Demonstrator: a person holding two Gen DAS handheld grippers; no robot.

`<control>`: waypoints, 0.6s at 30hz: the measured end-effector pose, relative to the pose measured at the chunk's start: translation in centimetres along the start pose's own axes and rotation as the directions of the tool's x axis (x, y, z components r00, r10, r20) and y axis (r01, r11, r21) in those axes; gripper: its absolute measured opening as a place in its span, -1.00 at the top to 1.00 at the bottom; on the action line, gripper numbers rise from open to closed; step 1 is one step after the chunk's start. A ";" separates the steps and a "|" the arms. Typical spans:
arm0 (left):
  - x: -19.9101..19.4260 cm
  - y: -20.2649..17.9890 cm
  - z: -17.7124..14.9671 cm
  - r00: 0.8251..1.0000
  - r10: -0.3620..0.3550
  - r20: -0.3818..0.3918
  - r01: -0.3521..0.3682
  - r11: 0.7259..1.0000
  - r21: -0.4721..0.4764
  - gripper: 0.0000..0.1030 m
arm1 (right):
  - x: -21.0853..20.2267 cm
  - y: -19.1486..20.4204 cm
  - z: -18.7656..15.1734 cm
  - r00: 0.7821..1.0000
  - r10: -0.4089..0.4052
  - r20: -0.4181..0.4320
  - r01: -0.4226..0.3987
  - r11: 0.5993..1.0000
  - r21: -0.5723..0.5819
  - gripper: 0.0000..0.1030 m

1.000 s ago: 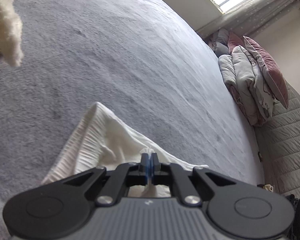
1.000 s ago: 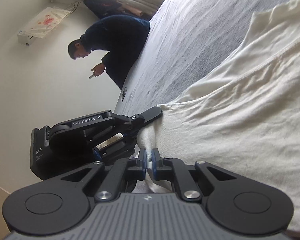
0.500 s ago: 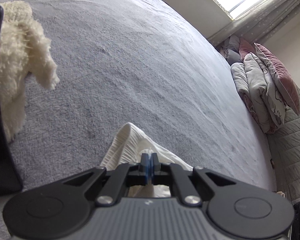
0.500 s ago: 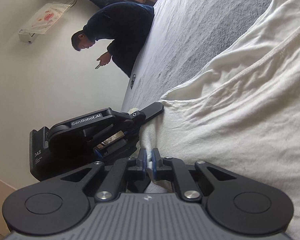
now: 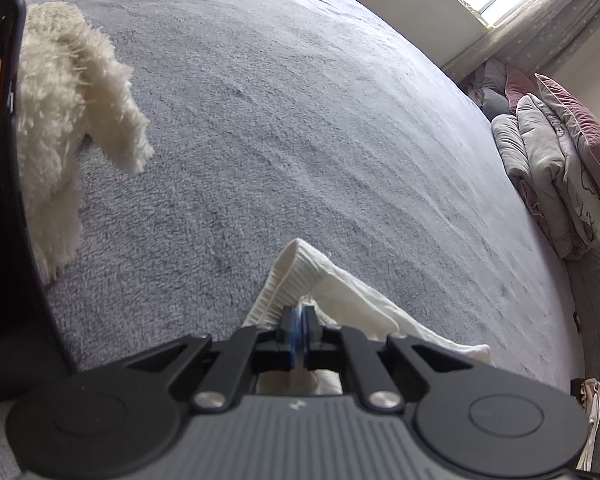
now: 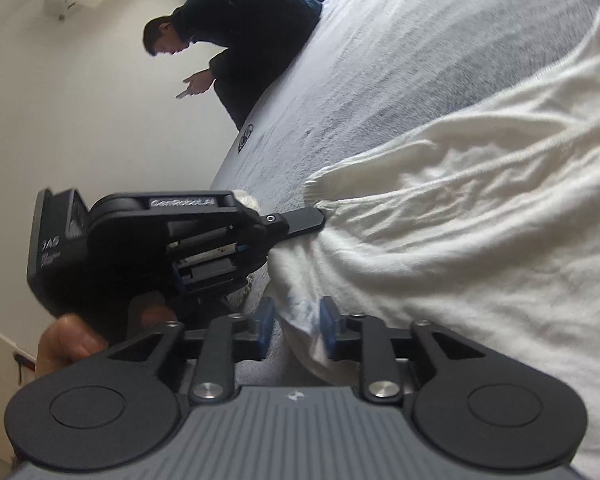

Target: Fold clothes

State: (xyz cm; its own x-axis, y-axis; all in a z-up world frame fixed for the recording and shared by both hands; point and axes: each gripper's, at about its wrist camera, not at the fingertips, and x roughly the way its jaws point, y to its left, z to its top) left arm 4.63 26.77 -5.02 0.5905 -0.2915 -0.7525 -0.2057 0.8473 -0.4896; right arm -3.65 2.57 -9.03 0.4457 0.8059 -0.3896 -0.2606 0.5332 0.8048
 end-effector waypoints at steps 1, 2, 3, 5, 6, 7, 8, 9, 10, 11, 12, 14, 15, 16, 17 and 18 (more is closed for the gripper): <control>-0.2 0.1 0.0 1.000 -0.003 0.002 0.003 1.000 0.000 0.94 | -0.5 0.2 -0.1 1.000 -0.008 0.001 0.008 1.000 -0.021 0.26; -0.4 0.2 -0.1 1.000 -0.007 0.003 0.007 1.000 0.000 0.92 | -1.0 0.3 -0.1 1.000 -0.017 0.005 0.017 0.999 -0.039 0.25; -0.6 0.3 -0.1 1.000 -0.014 0.001 0.014 1.000 -0.002 0.88 | -1.5 0.4 -0.2 1.000 -0.028 0.009 0.028 0.998 -0.057 0.25; -1.0 0.4 -0.1 0.999 -0.032 0.001 0.032 0.999 -0.004 0.80 | -2.8 0.3 0.0 0.998 -0.061 0.021 0.062 0.994 -0.089 0.24; -1.2 0.5 -0.2 0.999 -0.040 -0.001 0.040 0.999 0.001 0.73 | -3.5 0.2 0.0 0.997 -0.079 0.027 0.081 0.991 -0.105 0.24; -1.3 0.5 -0.4 0.999 -0.045 -0.008 0.045 0.999 0.012 0.69 | -4.2 0.2 0.1 0.995 -0.096 0.034 0.100 0.988 -0.121 0.24; -1.4 0.4 -0.6 0.999 -0.051 -0.015 0.051 0.998 0.024 0.62 | -4.9 0.1 0.2 0.992 -0.118 0.044 0.123 0.982 -0.142 0.24; -1.5 0.4 -0.7 0.998 -0.056 -0.022 0.056 0.998 0.035 0.60 | -5.8 0.0 0.4 0.988 -0.142 0.058 0.150 0.974 -0.167 0.24; -1.6 0.4 -0.9 0.998 -0.061 -0.029 0.062 0.997 0.047 0.59 | -6.7 -0.3 0.5 0.983 -0.168 0.072 0.179 0.965 -0.191 0.24; -1.7 0.4 -1.0 0.997 -0.066 -0.036 0.068 0.996 0.058 0.58 | -7.5 -0.5 0.7 0.977 -0.197 0.087 0.211 0.954 -0.213 0.24; -1.8 0.4 -1.2 0.997 -0.071 -0.044 0.074 0.995 0.069 0.58 | -8.1 -0.6 1.1 0.970 -0.222 0.102 0.240 0.943 -0.228 0.24; -1.9 0.3 -1.5 0.995 -0.081 -0.059 0.087 0.992 0.091 0.58 | -9.3 -0.8 2.0 0.956 -0.265 0.129 0.290 0.924 -0.248 0.24; -1.9 0.3 -1.7 0.994 -0.089 -0.069 0.096 0.991 0.098 0.58 | -10.2 -1.2 2.3 0.948 -0.284 0.141 0.312 0.917 -0.250 0.24; -2.0 0.3 -1.8 0.992 -0.094 -0.078 0.102 0.989 0.107 0.58 | -10.8 -1.5 2.6 0.940 -0.304 0.154 0.334 0.909 -0.249 0.24; -2.0 0.1 -1.9 0.992 -0.093 -0.084 0.103 0.987 0.124 0.58 | -11.6 -1.9 2.9 0.933 -0.321 0.165 0.354 0.902 -0.247 0.23; -2.1 -0.1 -2.0 0.993 -0.085 -0.088 0.097 0.985 0.145 0.58 | -12.3 -2.4 3.2 0.926 -0.335 0.175 0.371 0.896 -0.245 0.23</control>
